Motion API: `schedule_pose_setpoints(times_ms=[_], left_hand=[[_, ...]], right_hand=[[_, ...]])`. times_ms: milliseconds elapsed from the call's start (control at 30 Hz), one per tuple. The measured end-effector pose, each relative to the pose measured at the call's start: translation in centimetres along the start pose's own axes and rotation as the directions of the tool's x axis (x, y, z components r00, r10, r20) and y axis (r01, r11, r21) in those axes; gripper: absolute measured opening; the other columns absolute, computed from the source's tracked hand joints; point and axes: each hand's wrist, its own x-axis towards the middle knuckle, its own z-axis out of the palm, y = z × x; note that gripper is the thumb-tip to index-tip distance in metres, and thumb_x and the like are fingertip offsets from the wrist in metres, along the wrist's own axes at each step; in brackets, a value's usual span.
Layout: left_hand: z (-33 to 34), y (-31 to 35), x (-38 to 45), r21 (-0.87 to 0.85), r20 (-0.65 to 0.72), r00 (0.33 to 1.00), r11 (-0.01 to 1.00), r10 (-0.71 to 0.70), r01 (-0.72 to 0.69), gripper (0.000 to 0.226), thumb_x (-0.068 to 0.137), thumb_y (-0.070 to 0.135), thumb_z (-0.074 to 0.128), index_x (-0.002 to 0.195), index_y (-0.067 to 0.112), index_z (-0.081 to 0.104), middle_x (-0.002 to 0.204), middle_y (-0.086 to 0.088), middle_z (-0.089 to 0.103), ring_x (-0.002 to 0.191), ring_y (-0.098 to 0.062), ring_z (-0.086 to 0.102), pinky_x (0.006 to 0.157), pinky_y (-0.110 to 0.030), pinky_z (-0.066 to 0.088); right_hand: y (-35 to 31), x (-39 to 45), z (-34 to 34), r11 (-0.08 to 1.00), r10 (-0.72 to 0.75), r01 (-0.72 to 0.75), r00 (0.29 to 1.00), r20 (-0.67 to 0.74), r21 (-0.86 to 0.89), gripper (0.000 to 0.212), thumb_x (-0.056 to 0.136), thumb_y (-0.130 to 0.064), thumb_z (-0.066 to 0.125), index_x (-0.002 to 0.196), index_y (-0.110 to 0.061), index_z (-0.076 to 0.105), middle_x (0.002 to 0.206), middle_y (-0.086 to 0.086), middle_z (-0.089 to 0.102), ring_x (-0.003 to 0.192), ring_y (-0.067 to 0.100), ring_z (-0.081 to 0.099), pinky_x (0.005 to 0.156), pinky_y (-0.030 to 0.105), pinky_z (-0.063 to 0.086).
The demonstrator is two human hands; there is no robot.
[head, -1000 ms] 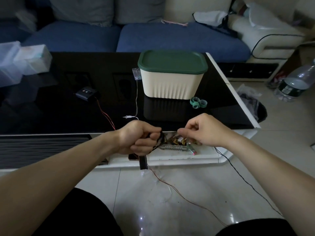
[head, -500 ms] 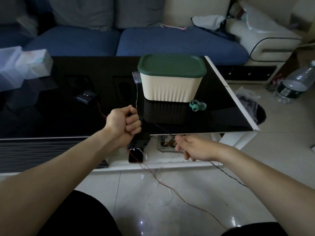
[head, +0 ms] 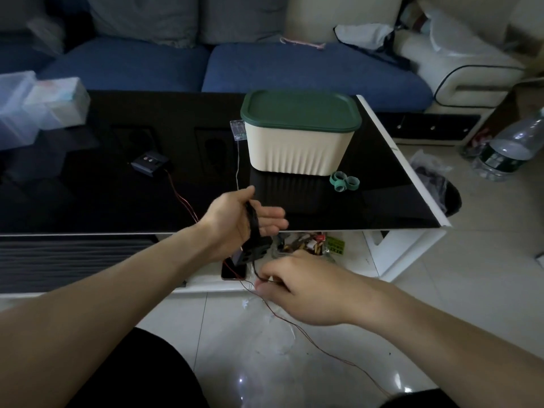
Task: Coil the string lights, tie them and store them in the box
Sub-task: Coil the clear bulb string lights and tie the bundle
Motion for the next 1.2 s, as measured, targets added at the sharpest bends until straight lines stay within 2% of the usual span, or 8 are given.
schedule_pose_setpoints(times_ms=[167, 267, 367, 467, 567, 800, 1000, 1200], left_hand=[[1.4, -1.6, -1.3, 0.364, 0.161, 0.972, 0.926, -0.172, 0.103, 0.048, 0.106, 0.035, 0.029, 0.103, -0.004, 0.056, 0.074, -0.013, 0.064, 0.068, -0.024, 0.06, 0.062, -0.03, 0.05], [1.5, -1.9, -1.7, 0.515, 0.298, 0.915, 0.853, -0.27, 0.084, 0.062, 0.106, 0.044, 0.017, 0.097, 0.003, 0.062, 0.075, -0.017, 0.07, 0.051, -0.024, 0.061, 0.049, -0.028, 0.047], [1.2, -1.8, -1.3, 0.551, 0.342, 0.884, 0.83, -0.319, 0.086, 0.06, 0.106, 0.041, 0.015, 0.114, 0.003, 0.06, 0.076, -0.019, 0.069, 0.031, -0.015, 0.039, 0.042, -0.029, 0.02], [0.7, -1.6, -1.1, 0.588, 0.367, 0.869, 0.807, -0.331, 0.059, 0.058, 0.107, 0.034, 0.02, 0.118, -0.008, 0.058, 0.054, -0.009, 0.059, 0.028, -0.009, 0.025, 0.044, -0.031, 0.013], [0.1, -1.5, -1.1, 0.607, 0.391, 0.873, 0.795, -0.291, -0.007, 0.05, 0.108, 0.031, 0.025, 0.098, -0.001, 0.063, 0.042, -0.001, 0.039, 0.029, -0.01, 0.023, 0.038, -0.026, 0.018], [-0.6, -0.5, -0.9, 0.327, 0.337, 0.924, 0.943, -0.183, 0.067, 0.041, 0.106, 0.028, 0.03, 0.068, 0.017, 0.043, 0.037, 0.004, 0.027, 0.026, -0.008, 0.019, 0.036, -0.021, 0.011], [-1.0, 0.7, -0.4, -0.053, 0.103, 0.992, 0.996, 0.076, -0.071, 0.039, 0.107, 0.027, 0.028, 0.072, 0.019, 0.042, 0.04, 0.007, 0.029, 0.028, -0.007, 0.021, 0.033, -0.021, 0.017], [-1.4, 0.9, 0.2, -0.033, -0.066, 0.98, 0.981, 0.189, -0.192, 0.035, 0.108, 0.024, 0.025, 0.078, 0.018, 0.044, 0.051, 0.005, 0.037, 0.039, -0.01, 0.029, 0.041, -0.022, 0.028]], right_hand=[[0.9, -0.2, -1.5, 0.994, -0.112, 0.108, 0.948, -0.298, -0.029, 0.023, 0.1, -0.027, 0.054, 0.08, -0.024, 0.064, 0.074, -0.014, 0.056, 0.065, 0.007, 0.051, 0.062, 0.03, 0.044], [2.9, -0.1, -2.3, 0.991, -0.105, 0.053, 0.871, -0.48, -0.121, 0.018, 0.094, -0.031, 0.059, 0.082, -0.028, 0.072, 0.064, -0.015, 0.059, 0.06, 0.007, 0.056, 0.056, 0.033, 0.046], [4.6, -0.1, -3.1, 1.0, 0.025, -0.031, 0.858, -0.513, -0.003, 0.02, 0.086, -0.044, 0.074, 0.074, -0.029, 0.07, 0.05, -0.017, 0.054, 0.05, 0.004, 0.055, 0.05, 0.025, 0.04], [6.0, -0.2, -3.9, 0.981, 0.164, -0.1, 0.879, -0.447, 0.164, 0.031, 0.074, -0.053, 0.081, 0.068, -0.025, 0.068, 0.047, -0.016, 0.057, 0.045, 0.002, 0.053, 0.047, 0.015, 0.037], [7.3, -0.4, -4.2, 0.968, 0.211, -0.149, 0.918, -0.337, 0.2, 0.031, 0.081, -0.052, 0.074, 0.071, -0.023, 0.071, 0.049, -0.014, 0.058, 0.045, 0.0, 0.05, 0.047, 0.014, 0.036], [10.4, -1.1, -4.5, 0.925, 0.36, -0.323, 0.914, -0.187, 0.2, 0.039, 0.1, -0.05, 0.051, 0.076, -0.028, 0.072, 0.053, -0.006, 0.06, 0.044, 0.008, 0.044, 0.047, 0.02, 0.037], [12.0, -1.5, -4.5, 0.879, 0.465, -0.455, 0.884, -0.048, 0.145, 0.043, 0.103, -0.048, 0.045, 0.075, -0.029, 0.072, 0.068, 0.002, 0.061, 0.057, 0.014, 0.051, 0.061, 0.031, 0.043], [11.0, -1.1, -3.9, 0.882, 0.453, -0.45, 0.891, 0.014, 0.142, 0.037, 0.103, -0.045, 0.046, 0.079, -0.032, 0.071, 0.073, 0.003, 0.064, 0.067, 0.02, 0.057, 0.067, 0.034, 0.047]])
